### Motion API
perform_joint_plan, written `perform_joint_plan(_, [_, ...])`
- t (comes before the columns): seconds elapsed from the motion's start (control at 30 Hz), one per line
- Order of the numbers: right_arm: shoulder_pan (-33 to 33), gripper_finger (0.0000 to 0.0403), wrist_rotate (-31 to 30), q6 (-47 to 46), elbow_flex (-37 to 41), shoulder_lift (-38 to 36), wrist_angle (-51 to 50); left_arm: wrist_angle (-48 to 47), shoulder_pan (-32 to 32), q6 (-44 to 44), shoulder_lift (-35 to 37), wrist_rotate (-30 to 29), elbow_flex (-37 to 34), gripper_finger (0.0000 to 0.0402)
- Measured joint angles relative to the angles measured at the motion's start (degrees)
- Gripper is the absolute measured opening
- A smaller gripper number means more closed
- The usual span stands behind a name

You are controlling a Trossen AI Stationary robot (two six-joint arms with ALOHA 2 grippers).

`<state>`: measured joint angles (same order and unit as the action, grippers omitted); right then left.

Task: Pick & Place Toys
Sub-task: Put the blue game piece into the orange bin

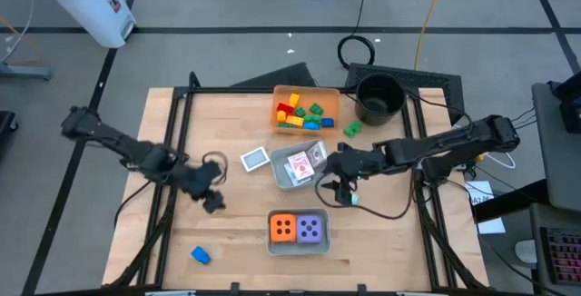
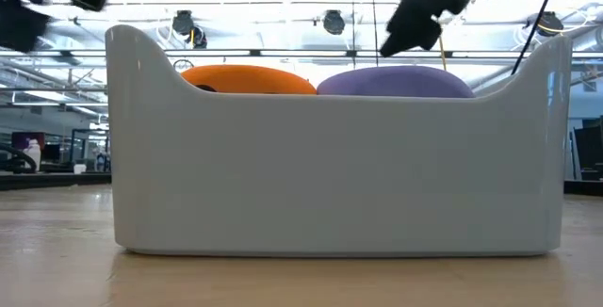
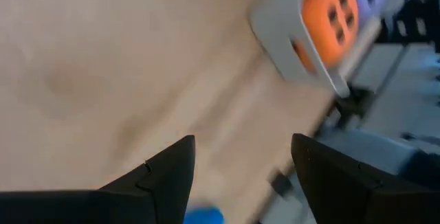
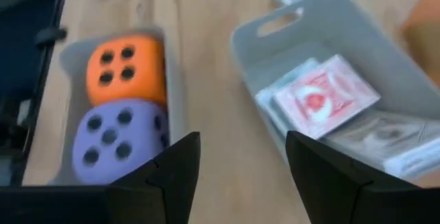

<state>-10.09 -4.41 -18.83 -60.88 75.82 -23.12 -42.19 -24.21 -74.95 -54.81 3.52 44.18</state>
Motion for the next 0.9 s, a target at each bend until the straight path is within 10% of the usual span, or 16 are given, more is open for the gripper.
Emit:
perform_joint_plan(0.37, [-9.1,0.0208,-0.1,-4.6,0.0,-0.4,0.0,1.4,-26.7,-34.8,-5.8,-5.1,0.0,0.0243])
perform_joint_plan(0.9, [-12.2,0.0208,-0.1,-7.5,0.0,-0.4,1.9,2.3,-33.1,-35.0,-18.8,-5.1,0.0,0.0243])
